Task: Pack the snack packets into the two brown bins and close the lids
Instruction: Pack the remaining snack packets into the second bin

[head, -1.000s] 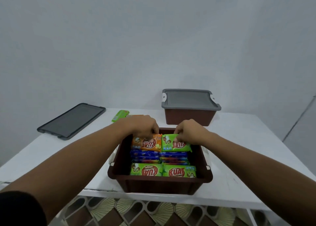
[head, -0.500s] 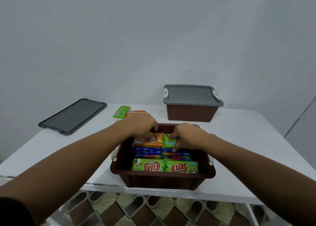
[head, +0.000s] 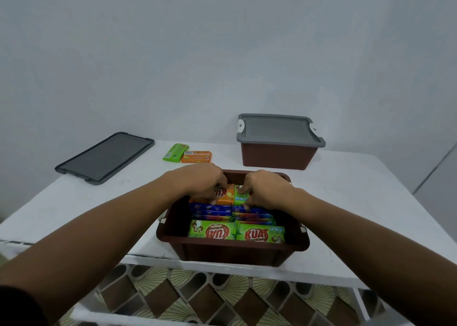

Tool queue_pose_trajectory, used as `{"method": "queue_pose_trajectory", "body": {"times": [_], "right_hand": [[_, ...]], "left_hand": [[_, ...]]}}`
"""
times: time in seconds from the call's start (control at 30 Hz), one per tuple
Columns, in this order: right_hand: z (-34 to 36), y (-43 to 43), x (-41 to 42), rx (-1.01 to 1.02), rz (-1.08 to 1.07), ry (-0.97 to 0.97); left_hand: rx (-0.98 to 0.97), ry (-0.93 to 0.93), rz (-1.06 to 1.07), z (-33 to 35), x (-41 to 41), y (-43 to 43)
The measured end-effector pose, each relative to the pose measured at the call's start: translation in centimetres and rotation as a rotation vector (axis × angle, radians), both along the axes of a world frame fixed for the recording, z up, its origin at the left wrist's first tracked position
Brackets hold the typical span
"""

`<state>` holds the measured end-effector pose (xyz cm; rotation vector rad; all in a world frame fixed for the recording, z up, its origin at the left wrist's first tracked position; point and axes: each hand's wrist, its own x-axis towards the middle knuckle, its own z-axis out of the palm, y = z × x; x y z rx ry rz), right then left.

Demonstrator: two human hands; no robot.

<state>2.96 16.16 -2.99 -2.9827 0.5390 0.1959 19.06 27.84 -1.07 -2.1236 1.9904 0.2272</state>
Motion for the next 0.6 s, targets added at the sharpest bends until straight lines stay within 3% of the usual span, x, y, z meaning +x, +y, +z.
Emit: {"method": "queue_pose_trajectory", "body": {"times": [0.17,0.4,0.6], "right_hand": [[0.5,-0.5,-0.3,0.044,0.062,-0.004],[5.8,-2.1,0.9,0.153,0.030,-0.433],[6.9,-1.9,4.4,0.167,0.096,-0.518]], "left_hand": [[0.028,0.052,0.000,0.6,0.4,0.7],[-0.531,0.137,0.034,3.1,1.5,1.9],[-0.667,0.173,0.083,4.3,3.3,2.6]]}}
